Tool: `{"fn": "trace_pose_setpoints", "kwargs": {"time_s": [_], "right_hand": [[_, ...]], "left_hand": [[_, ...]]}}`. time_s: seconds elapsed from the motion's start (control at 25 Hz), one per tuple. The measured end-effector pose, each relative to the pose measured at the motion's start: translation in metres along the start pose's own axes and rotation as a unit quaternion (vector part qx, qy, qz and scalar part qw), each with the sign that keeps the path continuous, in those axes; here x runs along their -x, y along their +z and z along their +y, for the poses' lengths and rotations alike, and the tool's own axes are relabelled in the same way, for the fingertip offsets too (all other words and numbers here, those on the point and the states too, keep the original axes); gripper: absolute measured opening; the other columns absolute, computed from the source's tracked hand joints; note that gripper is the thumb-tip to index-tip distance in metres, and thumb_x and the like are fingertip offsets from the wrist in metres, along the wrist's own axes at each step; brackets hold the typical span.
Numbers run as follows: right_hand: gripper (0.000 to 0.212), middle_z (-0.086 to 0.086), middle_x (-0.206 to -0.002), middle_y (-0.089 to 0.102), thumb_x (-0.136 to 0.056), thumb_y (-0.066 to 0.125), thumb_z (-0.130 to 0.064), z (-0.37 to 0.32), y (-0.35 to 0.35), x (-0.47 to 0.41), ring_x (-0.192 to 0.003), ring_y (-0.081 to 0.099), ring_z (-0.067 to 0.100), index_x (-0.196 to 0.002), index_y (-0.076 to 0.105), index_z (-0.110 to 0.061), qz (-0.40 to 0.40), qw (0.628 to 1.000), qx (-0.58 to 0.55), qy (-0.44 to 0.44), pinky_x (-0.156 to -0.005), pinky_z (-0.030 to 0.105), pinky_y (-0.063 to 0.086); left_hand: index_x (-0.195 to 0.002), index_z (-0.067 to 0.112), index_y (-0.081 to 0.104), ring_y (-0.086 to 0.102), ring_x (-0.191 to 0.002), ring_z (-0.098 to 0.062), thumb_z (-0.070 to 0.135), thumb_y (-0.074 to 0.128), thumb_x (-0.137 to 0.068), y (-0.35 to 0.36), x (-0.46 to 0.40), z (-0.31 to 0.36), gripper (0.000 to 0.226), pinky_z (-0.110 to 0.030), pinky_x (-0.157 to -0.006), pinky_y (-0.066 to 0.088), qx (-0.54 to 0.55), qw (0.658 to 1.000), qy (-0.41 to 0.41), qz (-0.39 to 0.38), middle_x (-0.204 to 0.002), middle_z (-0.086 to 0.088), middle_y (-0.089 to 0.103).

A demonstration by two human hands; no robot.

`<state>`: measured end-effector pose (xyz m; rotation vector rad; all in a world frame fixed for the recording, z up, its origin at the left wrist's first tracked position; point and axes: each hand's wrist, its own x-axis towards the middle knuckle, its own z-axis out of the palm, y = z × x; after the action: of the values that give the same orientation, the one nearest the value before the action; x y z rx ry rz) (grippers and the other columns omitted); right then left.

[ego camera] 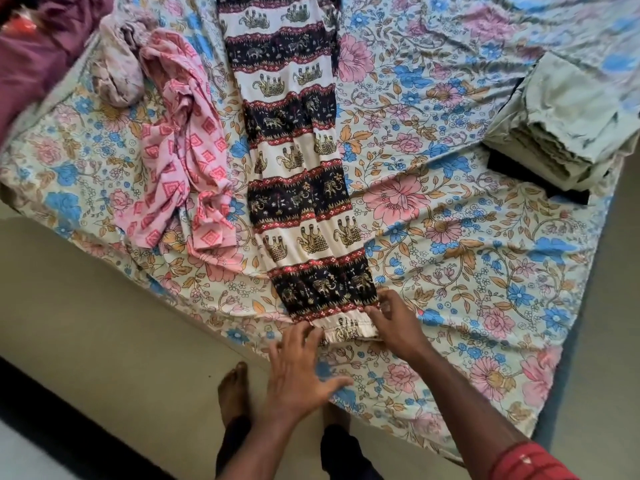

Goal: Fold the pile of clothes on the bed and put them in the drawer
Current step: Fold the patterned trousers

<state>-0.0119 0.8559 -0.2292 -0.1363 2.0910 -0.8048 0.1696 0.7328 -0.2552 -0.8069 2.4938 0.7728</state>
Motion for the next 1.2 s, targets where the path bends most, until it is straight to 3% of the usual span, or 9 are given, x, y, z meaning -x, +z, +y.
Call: {"fn": "trace_pose_setpoints", "kwargs": {"time_s": [0.16, 0.32, 0.44, 0.6, 0.72, 0.84, 0.92, 1.12, 1.2], "right_hand": [[0.065, -0.001, -0.106, 0.065, -0.097, 0.07, -0.02, 0.008, -0.008, 0.013, -0.079, 0.072, 0.009, -0.148, 0.032, -0.034, -0.059, 0.989, -0.015, -0.137, -0.075, 0.027, 0.059], [0.084, -0.007, -0.136, 0.053, -0.082, 0.069, 0.003, 0.024, -0.017, 0.012, -0.116, 0.059, 0.014, -0.147, 0.037, -0.039, -0.104, 0.96, 0.126, -0.228, -0.095, 0.019, 0.05], [0.072, -0.005, -0.14, 0.058, -0.084, 0.063, 0.017, 0.03, -0.009, 0.015, -0.124, 0.056, 0.007, -0.138, 0.056, -0.029, -0.051, 0.955, 0.168, -0.238, -0.096, 0.005, 0.044], [0.042, -0.009, -0.119, 0.058, -0.084, 0.074, 0.001, 0.035, -0.007, 0.012, -0.105, 0.058, 0.008, -0.12, 0.07, -0.021, 0.043, 0.936, 0.161, -0.31, -0.09, 0.033, 0.056], [0.031, -0.007, -0.132, 0.049, -0.077, 0.081, -0.014, 0.022, -0.011, 0.008, -0.126, 0.046, 0.01, -0.105, 0.073, -0.024, 0.116, 0.895, 0.193, -0.385, -0.097, 0.037, 0.042], [0.019, -0.007, -0.158, 0.045, -0.078, 0.069, -0.022, 0.006, -0.022, 0.005, -0.153, 0.029, 0.014, -0.097, 0.069, -0.022, 0.071, 0.842, 0.239, -0.477, -0.117, 0.041, 0.024], [0.023, -0.002, -0.156, 0.049, -0.078, 0.066, -0.021, 0.003, -0.038, -0.002, -0.153, 0.03, 0.016, -0.101, 0.067, -0.02, 0.015, 0.804, 0.297, -0.514, -0.124, 0.04, 0.017], [0.032, -0.001, -0.107, 0.075, -0.098, 0.06, -0.041, 0.018, -0.045, -0.007, -0.096, 0.071, 0.013, -0.12, 0.061, -0.018, -0.058, 0.816, 0.341, -0.463, -0.119, 0.048, 0.038], [0.035, -0.006, -0.1, 0.072, -0.101, 0.053, -0.05, 0.018, -0.035, -0.005, -0.086, 0.069, 0.005, -0.119, 0.06, -0.021, -0.11, 0.871, 0.265, -0.399, -0.09, 0.041, 0.059]], "left_hand": [[-0.138, 0.032, 0.036, 0.042, -0.131, -0.027, 0.092, 0.04, -0.074, 0.01, -0.013, 0.009, 0.088, -0.058, -0.107, 0.039, -0.036, 0.998, -0.026, 0.032, -0.147, -0.006, 0.04], [-0.159, 0.024, 0.013, 0.011, -0.151, -0.03, 0.089, 0.03, -0.084, 0.0, -0.018, 0.023, 0.101, -0.06, -0.122, 0.011, -0.093, 0.993, -0.06, -0.036, -0.166, -0.009, 0.006], [-0.162, 0.021, 0.008, 0.009, -0.153, -0.031, 0.088, 0.022, -0.086, -0.001, -0.018, 0.034, 0.102, -0.062, -0.122, 0.011, -0.109, 0.989, -0.089, -0.039, -0.168, -0.009, 0.004], [-0.159, 0.023, 0.02, 0.028, -0.142, -0.028, 0.083, 0.016, -0.089, -0.002, -0.022, 0.037, 0.093, -0.056, -0.116, 0.021, -0.135, 0.987, -0.09, -0.004, -0.155, -0.009, 0.028], [-0.135, 0.023, 0.045, 0.048, -0.108, -0.022, 0.081, 0.034, -0.088, 0.003, -0.025, 0.037, 0.075, -0.05, -0.097, 0.03, -0.137, 0.983, -0.052, 0.107, -0.117, -0.003, 0.05], [-0.109, 0.023, 0.059, 0.055, -0.094, -0.021, 0.047, 0.078, -0.073, -0.001, -0.028, 0.033, 0.048, -0.046, -0.089, 0.032, -0.085, 0.969, 0.016, 0.23, -0.099, 0.001, 0.057], [-0.106, 0.022, 0.066, 0.055, -0.104, -0.02, 0.026, 0.076, -0.073, -0.009, -0.028, 0.018, 0.035, -0.045, -0.092, 0.032, -0.026, 0.958, 0.084, 0.272, -0.104, 0.003, 0.063], [-0.111, 0.026, 0.071, 0.059, -0.096, -0.003, 0.019, 0.078, -0.083, -0.048, -0.006, -0.017, 0.03, -0.044, -0.104, 0.038, 0.077, 0.979, 0.181, 0.053, -0.101, 0.011, 0.072], [-0.109, 0.035, 0.065, 0.061, -0.08, 0.002, 0.012, 0.072, -0.089, -0.066, -0.005, -0.019, 0.032, -0.026, -0.084, 0.052, 0.165, 0.976, 0.124, -0.073, -0.095, 0.01, 0.069]]}}
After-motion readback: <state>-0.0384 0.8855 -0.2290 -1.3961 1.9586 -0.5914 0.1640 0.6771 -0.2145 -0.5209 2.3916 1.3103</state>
